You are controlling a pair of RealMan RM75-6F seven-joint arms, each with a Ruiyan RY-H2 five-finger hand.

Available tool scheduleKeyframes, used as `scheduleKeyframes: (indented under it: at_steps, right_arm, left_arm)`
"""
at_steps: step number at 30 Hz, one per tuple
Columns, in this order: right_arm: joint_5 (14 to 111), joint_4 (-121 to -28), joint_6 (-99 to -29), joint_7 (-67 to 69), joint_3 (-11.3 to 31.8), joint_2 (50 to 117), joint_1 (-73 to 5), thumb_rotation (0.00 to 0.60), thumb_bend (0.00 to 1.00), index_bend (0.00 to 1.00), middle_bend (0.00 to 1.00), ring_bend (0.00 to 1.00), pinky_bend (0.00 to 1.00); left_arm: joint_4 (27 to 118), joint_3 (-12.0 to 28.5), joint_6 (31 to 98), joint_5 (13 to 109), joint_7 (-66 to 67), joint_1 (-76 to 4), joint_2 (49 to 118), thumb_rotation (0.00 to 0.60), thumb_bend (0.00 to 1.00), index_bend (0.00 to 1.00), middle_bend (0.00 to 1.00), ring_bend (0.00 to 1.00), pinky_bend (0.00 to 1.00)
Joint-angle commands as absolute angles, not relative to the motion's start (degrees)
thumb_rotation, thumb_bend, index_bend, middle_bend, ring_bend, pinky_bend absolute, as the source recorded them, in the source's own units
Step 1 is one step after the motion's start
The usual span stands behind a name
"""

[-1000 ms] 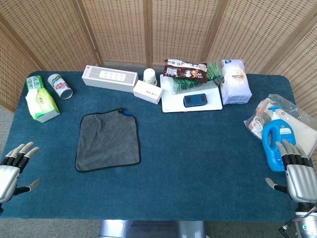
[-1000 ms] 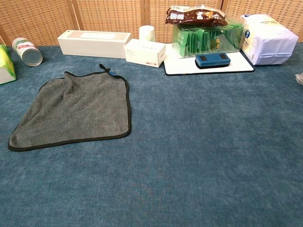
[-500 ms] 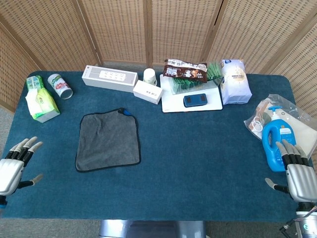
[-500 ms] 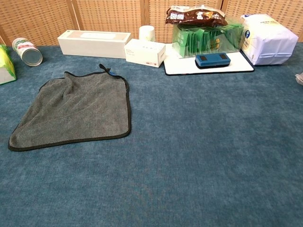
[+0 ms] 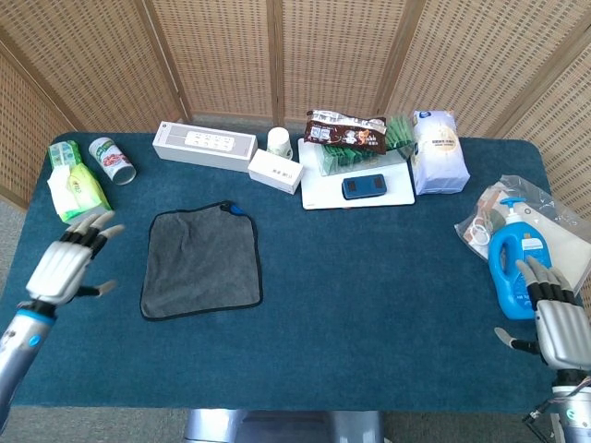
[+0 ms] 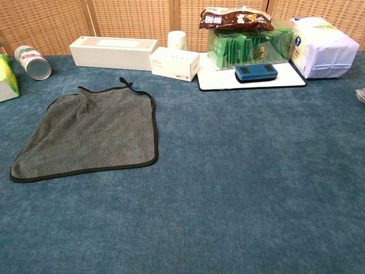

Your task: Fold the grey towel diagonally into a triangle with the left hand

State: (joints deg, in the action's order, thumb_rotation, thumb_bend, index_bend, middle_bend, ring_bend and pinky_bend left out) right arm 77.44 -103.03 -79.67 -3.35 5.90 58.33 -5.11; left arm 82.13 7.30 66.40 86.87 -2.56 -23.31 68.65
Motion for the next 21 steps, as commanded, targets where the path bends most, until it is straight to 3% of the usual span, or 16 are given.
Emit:
scheduleKeyframes:
  at_steps: [1,11,21]
  right_arm:
    - [75.50,-102.47,-78.16,-2.19,6.85,58.11,-5.95,0.600,0.00,0.03,0.00,0.00,0.00]
    - [72.19,-101.56,-76.32,-0.78,7.86,57.74,-6.69,0.600,0.00,0.03,0.00,0.00,0.00]
    - [69.21,-100.23,-74.76,1.21,8.71,57.42,-7.01,0.600,0.00,0.03,0.00,0.00,0.00]
  left_arm:
    - [76.85,10.77,58.91,83.56,1.23,-30.44,73.89,0.600,0.22,0.17,0.05,0.05,0.17]
    - [63.37,14.62,46.91,78.64,7.46,-44.03,84.34,0.600,0.22,0.21,0.09,0.10,0.21]
    - [50.60,13.88,38.87,76.32,10.08,-52.17,93.68,0.600,0.22,0.22,0.11,0.11,0.23]
